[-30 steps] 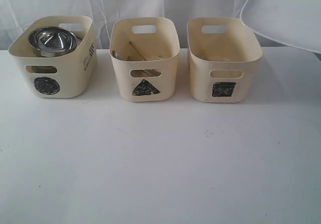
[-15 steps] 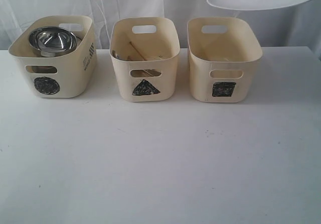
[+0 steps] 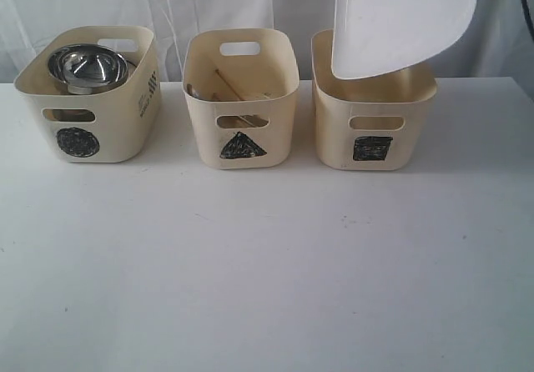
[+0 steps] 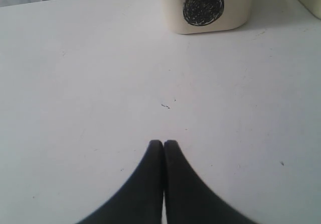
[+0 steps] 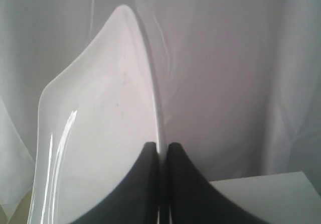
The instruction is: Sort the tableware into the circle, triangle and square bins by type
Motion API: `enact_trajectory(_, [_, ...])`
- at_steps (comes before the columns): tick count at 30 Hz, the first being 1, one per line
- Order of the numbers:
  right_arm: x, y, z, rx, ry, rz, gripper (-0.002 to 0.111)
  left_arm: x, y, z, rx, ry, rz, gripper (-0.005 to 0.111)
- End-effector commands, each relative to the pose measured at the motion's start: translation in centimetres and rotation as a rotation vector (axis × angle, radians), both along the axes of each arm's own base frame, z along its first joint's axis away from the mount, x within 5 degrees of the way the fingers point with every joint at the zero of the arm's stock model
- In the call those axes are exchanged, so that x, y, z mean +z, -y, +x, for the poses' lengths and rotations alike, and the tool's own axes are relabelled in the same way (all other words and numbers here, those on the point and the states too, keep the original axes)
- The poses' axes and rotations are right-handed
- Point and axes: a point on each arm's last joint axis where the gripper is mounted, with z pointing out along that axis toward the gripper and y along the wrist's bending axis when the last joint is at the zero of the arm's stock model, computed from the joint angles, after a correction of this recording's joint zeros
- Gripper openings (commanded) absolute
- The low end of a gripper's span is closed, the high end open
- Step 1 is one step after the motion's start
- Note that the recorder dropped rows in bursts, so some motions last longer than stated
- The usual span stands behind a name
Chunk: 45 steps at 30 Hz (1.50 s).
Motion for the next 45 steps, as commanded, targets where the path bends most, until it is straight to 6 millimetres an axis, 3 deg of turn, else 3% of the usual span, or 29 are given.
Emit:
enact_trajectory(1, [-0.2,-0.2,0.8,-0.038,0.016,-0.084,0.000,-0.1,0.0,0.0,0.000,0.003,-0.004,0.000])
enact_trajectory(15, [-1.4,-0.1,1.5,-0.035,-0.020,-0.186,0.002,-0.1,0.0,0.0,0.000,0.003,-0.004,0.000])
enact_trajectory(23, [-1.9,-0.3,1.7,-0.012,-0.038,-0.179,0.031,-0.1,0.0,0.0,0.000,0.003,-0.004,0.000])
enact_trajectory(27, [-1.9,-0.3,1.7,-0.012,-0.038,-0.179,0.037,-0.1,0.0,0.0,0.000,0.003,-0.004,0.000])
enact_trajectory(37, [-1.0,-0.3,1.9,-0.015,-0.011,-0.181,0.037,-0.1,0.0,0.0,0.000,0.003,-0.004,0.000])
enact_trajectory(42, [0.8,-0.4,1.2,-0.019,0.031,-0.183,0.034,-0.1,0.0,0.0,0.000,0.003,-0.004,0.000])
enact_trajectory(45, [2.6,-0.4,0.2,-0.029,0.074,-0.186,0.025,-0.1,0.0,0.0,0.000,0.003,-0.004,0.000])
